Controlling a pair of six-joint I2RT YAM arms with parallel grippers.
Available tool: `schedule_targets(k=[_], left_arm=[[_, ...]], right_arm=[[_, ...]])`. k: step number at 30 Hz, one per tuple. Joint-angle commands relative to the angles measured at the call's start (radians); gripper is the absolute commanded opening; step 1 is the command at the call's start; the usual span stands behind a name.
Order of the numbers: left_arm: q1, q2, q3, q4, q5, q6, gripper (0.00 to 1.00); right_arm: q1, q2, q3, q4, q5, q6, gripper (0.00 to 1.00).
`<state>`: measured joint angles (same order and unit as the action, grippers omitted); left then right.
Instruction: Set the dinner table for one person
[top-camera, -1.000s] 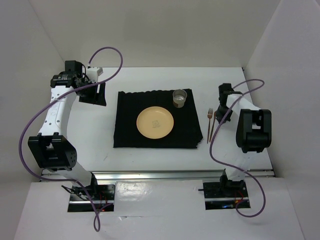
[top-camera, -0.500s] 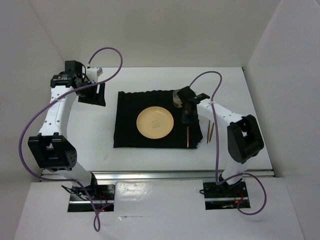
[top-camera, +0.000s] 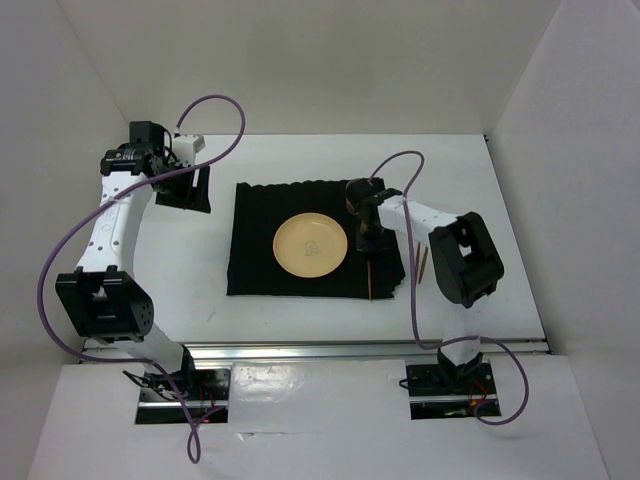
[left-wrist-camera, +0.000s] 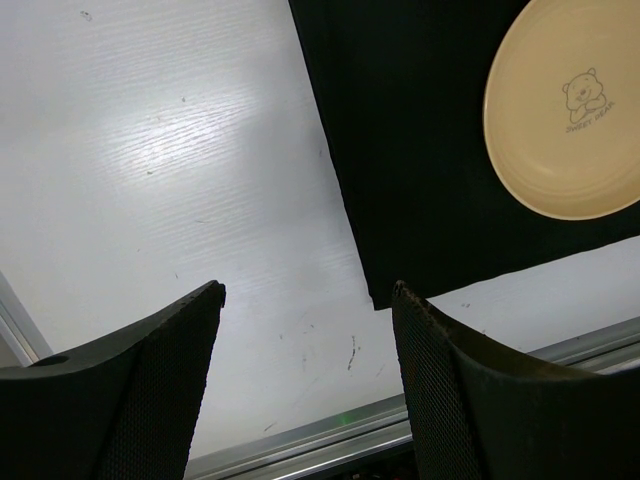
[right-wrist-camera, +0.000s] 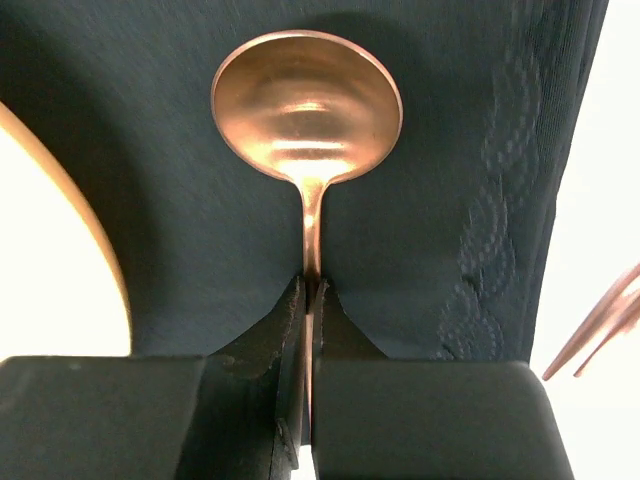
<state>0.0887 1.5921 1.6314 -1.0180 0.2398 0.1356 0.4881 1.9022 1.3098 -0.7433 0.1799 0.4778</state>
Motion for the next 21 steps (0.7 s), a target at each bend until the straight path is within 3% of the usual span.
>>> schedule_targets(k=[1, 17, 21], left_arm=[[0.005, -0.041, 0.008, 0.001, 0.003, 0.021, 0.76], [0.005, -0.041, -0.010, 0.001, -0.007, 0.021, 0.76], [0.005, -0.041, -0.010, 0.001, -0.007, 0.021, 0.76]], right_arm=[[-0.019, 0.014, 0.069, 0.044, 0.007, -0.004, 0.00], [-0.071, 0.100, 0.135, 0.045, 0.007, -0.064, 0.00], [-0.082, 0.109, 0.144, 0.035, 0.007, -0.064, 0.17]])
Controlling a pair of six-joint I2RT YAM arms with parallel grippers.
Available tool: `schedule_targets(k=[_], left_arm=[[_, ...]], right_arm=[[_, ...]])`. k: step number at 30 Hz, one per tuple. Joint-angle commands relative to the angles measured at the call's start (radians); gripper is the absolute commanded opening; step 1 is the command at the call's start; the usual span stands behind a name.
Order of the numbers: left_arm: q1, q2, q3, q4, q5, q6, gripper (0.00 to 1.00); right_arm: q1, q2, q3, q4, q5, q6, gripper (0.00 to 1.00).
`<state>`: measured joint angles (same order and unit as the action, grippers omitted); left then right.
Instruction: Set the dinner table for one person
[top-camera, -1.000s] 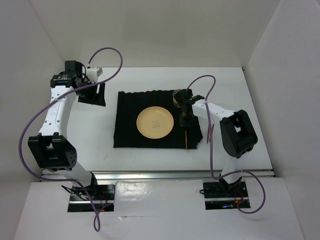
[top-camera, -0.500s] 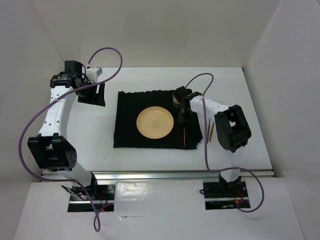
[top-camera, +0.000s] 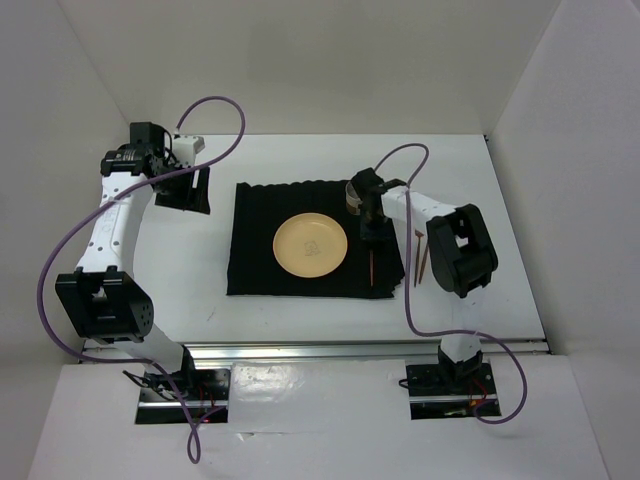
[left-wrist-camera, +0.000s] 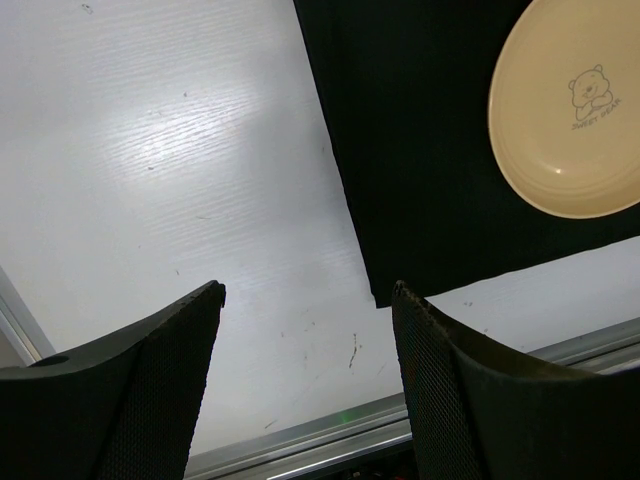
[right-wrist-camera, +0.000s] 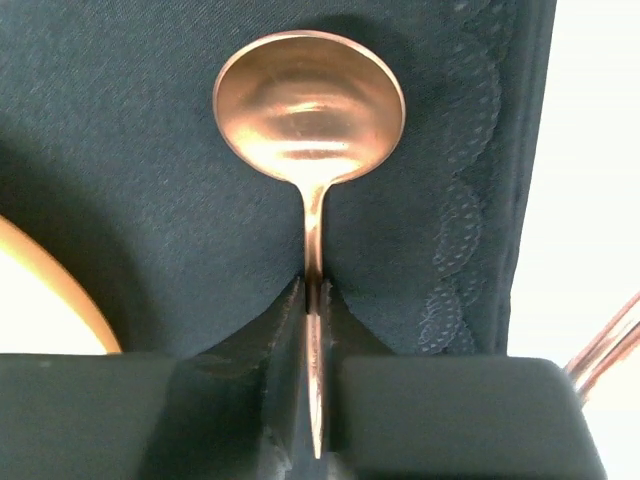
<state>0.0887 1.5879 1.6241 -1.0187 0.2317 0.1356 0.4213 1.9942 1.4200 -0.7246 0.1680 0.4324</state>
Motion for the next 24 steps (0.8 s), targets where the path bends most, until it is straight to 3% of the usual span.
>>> schedule_targets(k=[1, 2, 5, 8, 11, 15, 16, 19, 24], left_arm=[[0.005, -0.037, -0.003, 0.002, 0.001, 0.021, 0.76], [0.005, -0.037, -0.003, 0.002, 0.001, 0.021, 0.76], [0.005, -0.037, -0.012, 0.002, 0.001, 0.021, 0.76], [0.005, -0.037, -0.012, 0.002, -0.008, 0.030, 0.76], [0.005, -0.037, -0.021, 0.011, -0.008, 0.030, 0.76], [0.005, -0.037, -0.021, 0.011, -0.008, 0.030, 0.76], [0.005, -0.037, -0.021, 0.011, -0.008, 0.030, 0.76], [0.005, -0.037, -0.021, 0.011, 0.003, 0.030, 0.76], [0.005, -0.037, -0.021, 0.011, 0.003, 0.030, 0.76]], right_arm=[[-0.015, 0.005, 0.034, 0.016, 0.008, -0.018, 0.25], [-0.015, -0.009, 0.025, 0.016, 0.008, -0.018, 0.43], [-0.015, -0.049, 0.016, 0.007, -0.001, -0.018, 0.50], [-0.015, -0.134, -0.006, -0.016, -0.001, -0.007, 0.50], [-0.015, -0.237, -0.030, -0.039, 0.025, -0.007, 0.58], [-0.108, -0.331, -0.087, -0.033, 0.016, -0.027, 0.59], [-0.181, -0.342, -0.105, -0.023, -0.002, -0.046, 0.59], [-0.321, -0.353, -0.161, 0.007, -0.061, -0.060, 0.58], [-0.378, -0.238, -0.179, 0.007, -0.025, -0.072, 0.57]])
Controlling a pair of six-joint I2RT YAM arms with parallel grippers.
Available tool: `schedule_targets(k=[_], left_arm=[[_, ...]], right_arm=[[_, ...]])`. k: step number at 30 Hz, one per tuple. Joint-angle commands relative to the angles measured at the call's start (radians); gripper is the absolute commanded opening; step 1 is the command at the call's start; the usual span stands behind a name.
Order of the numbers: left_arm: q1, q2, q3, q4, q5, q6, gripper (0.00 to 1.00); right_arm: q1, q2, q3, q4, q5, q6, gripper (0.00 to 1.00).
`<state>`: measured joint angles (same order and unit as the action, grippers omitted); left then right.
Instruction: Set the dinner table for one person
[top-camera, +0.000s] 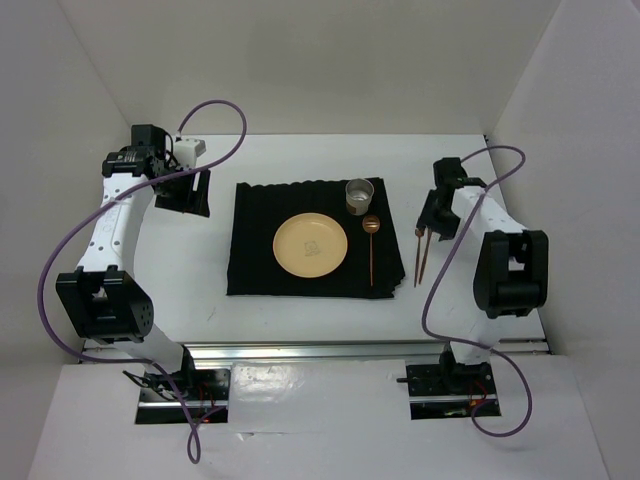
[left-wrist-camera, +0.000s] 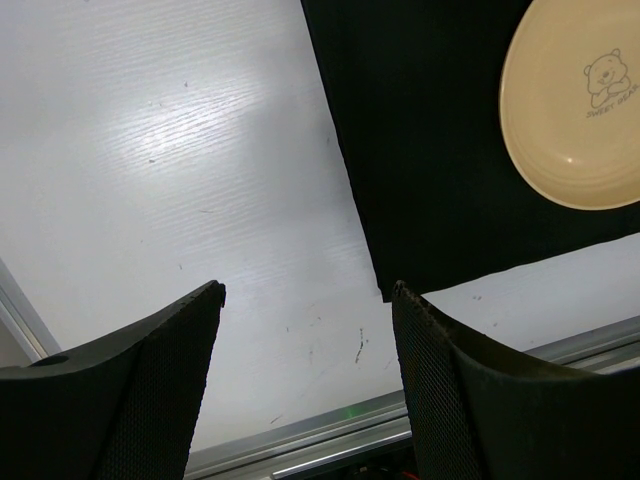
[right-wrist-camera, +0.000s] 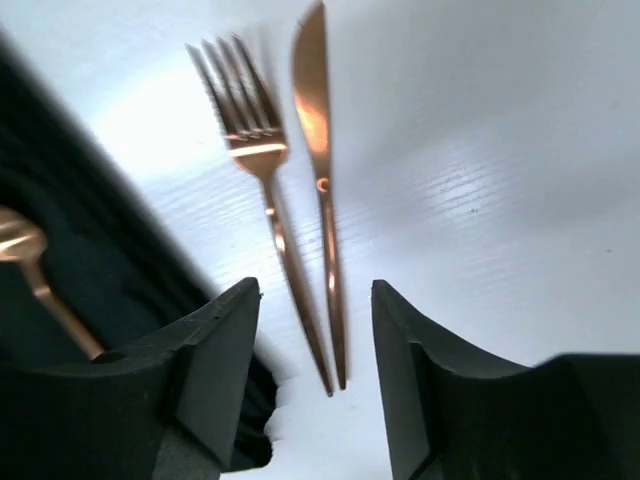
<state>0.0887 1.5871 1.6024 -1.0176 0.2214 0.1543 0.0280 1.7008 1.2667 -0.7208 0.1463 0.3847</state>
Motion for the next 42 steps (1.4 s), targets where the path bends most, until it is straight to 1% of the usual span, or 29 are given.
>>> schedule_targets(k=[1, 3, 5, 12, 14, 16, 20, 22, 23, 24, 25, 26, 28, 30, 32, 34, 36, 37, 39, 40, 41, 42], left_arm=[[0.005, -0.047, 0.001, 0.010, 0.013, 0.011, 0.76], [0.005, -0.047, 0.001, 0.010, 0.013, 0.011, 0.76], [0.005, -0.047, 0.001, 0.010, 0.013, 0.011, 0.76], [0.005, -0.047, 0.001, 0.010, 0.013, 0.011, 0.76], [0.005, -0.047, 0.001, 0.010, 0.013, 0.011, 0.76], [0.005, -0.047, 0.001, 0.010, 0.013, 0.011, 0.76], [0.005, -0.047, 0.001, 0.010, 0.013, 0.011, 0.76], [0.005, -0.047, 0.001, 0.010, 0.013, 0.011, 0.76], [0.005, -0.047, 0.001, 0.010, 0.013, 0.011, 0.76], [0.005, -0.047, 0.001, 0.010, 0.013, 0.011, 0.76], [0.005, -0.047, 0.001, 0.010, 0.013, 0.011, 0.76], [0.005, -0.047, 0.001, 0.010, 0.013, 0.011, 0.76], [0.005, -0.047, 0.001, 0.010, 0.013, 0.011, 0.76], [0.014, -0.047, 0.001, 0.010, 0.013, 0.011, 0.76], [0.014, -0.047, 0.001, 0.010, 0.013, 0.011, 0.76], [0.014, -0.047, 0.001, 0.010, 0.013, 0.011, 0.76], [0.014, -0.047, 0.001, 0.010, 0.013, 0.011, 0.76], [0.014, -0.047, 0.011, 0.010, 0.013, 0.011, 0.76], [0.014, -0.047, 0.011, 0.010, 0.004, 0.011, 0.76], [0.014, -0.047, 0.011, 0.010, 0.004, 0.011, 0.76], [0.014, -0.047, 0.011, 0.010, 0.004, 0.011, 0.76], [0.014, -0.047, 0.011, 0.010, -0.005, 0.011, 0.76]], right_arm=[[0.006, 0.065, -0.026, 0.003, 0.010, -0.012, 0.55], [-0.006, 0.075, -0.044, 0.014, 0.036, 0.000, 0.55], [-0.016, 0.088, -0.053, 0.038, 0.036, 0.011, 0.52], [-0.016, 0.134, -0.105, 0.083, 0.001, 0.011, 0.49], [-0.016, 0.163, -0.130, 0.093, 0.038, 0.011, 0.49], [-0.016, 0.181, -0.139, 0.093, 0.047, 0.020, 0.46], [-0.016, 0.171, -0.159, 0.106, 0.047, 0.029, 0.44], [-0.016, 0.171, -0.168, 0.106, 0.047, 0.029, 0.34], [-0.016, 0.171, -0.168, 0.106, 0.047, 0.020, 0.26], [-0.016, 0.183, -0.168, 0.106, 0.038, 0.020, 0.08], [-0.016, 0.183, -0.168, 0.106, 0.038, 0.020, 0.00], [-0.016, 0.192, -0.168, 0.097, 0.048, 0.020, 0.00], [-0.016, 0.178, -0.168, 0.084, 0.119, 0.048, 0.00], [-0.016, 0.114, -0.168, 0.075, 0.211, 0.059, 0.00], [-0.016, 0.060, -0.158, 0.066, 0.263, 0.069, 0.00], [-0.002, -0.006, -0.113, 0.044, 0.314, 0.069, 0.00], [0.036, -0.048, -0.063, 0.023, 0.335, 0.069, 0.00], [0.085, -0.049, -0.046, 0.014, 0.335, 0.057, 0.00], [0.145, -0.059, 0.000, -0.018, 0.335, 0.057, 0.00], [0.177, -0.059, 0.009, -0.055, 0.320, 0.074, 0.00], [0.246, -0.059, 0.010, -0.071, 0.303, 0.088, 0.00], [0.281, -0.059, 0.010, -0.080, 0.280, 0.103, 0.00]])
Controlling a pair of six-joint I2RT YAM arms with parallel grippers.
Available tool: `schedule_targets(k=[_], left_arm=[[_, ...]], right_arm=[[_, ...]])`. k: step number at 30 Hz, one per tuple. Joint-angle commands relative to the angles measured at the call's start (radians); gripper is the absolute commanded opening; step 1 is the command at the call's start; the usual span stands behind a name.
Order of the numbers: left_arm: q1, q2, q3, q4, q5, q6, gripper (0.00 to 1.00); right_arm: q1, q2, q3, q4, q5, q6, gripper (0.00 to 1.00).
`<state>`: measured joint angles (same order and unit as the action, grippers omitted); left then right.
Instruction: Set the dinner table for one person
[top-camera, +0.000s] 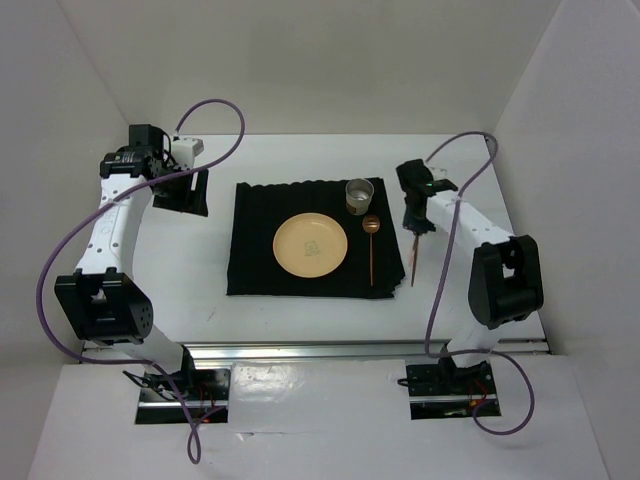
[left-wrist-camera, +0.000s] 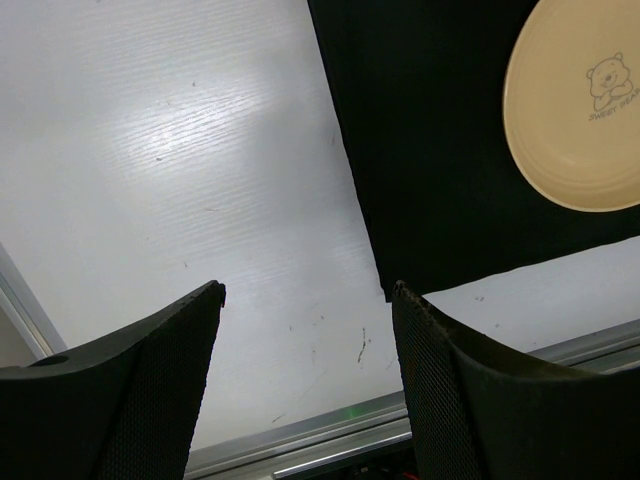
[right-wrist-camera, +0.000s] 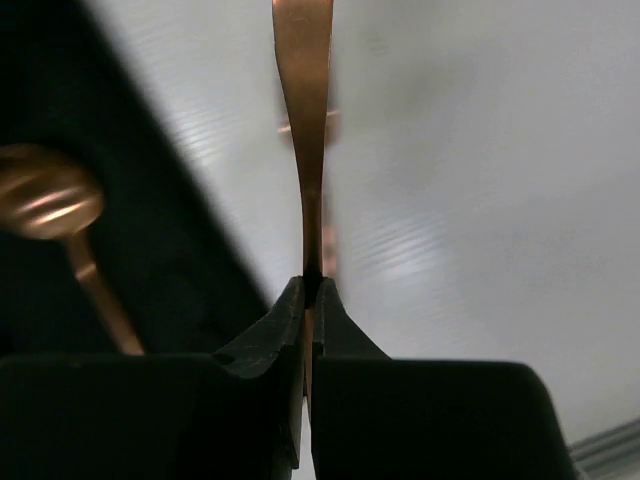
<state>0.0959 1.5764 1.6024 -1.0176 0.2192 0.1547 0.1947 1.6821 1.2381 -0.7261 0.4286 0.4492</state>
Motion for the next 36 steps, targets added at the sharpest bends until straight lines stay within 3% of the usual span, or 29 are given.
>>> schedule_targets(k=[1, 5, 9, 20, 31, 32, 35, 36], left_arm=[[0.007, -0.036, -0.001, 0.010, -0.003, 0.011, 0.76], [0.007, -0.036, -0.001, 0.010, -0.003, 0.011, 0.76], [0.007, -0.036, -0.001, 0.010, -0.003, 0.011, 0.76], [0.007, -0.045, -0.010, 0.010, -0.012, 0.011, 0.76], [0.007, -0.046, -0.019, 0.010, -0.012, 0.011, 0.76], [0.007, -0.046, -0.019, 0.010, -0.012, 0.011, 0.76], [0.007, -0.046, -0.019, 0.010, -0.012, 0.020, 0.76], [0.007, -0.046, -0.019, 0.010, -0.012, 0.020, 0.76]], right_arm=[[0.149, -0.041, 0.038, -0.075, -0.054, 0.072, 0.00], [0.294, -0.019, 0.012, -0.075, -0.174, 0.144, 0.00], [0.365, 0.039, 0.026, -0.050, -0.183, 0.157, 0.00], [0.379, 0.220, 0.139, -0.006, -0.172, 0.102, 0.00], [0.379, 0.301, 0.195, 0.002, -0.186, 0.072, 0.00], [0.379, 0.301, 0.195, 0.002, -0.186, 0.072, 0.02], [0.379, 0.311, 0.195, -0.018, -0.186, 0.082, 0.24], [0.379, 0.286, 0.195, -0.018, -0.186, 0.082, 0.43]])
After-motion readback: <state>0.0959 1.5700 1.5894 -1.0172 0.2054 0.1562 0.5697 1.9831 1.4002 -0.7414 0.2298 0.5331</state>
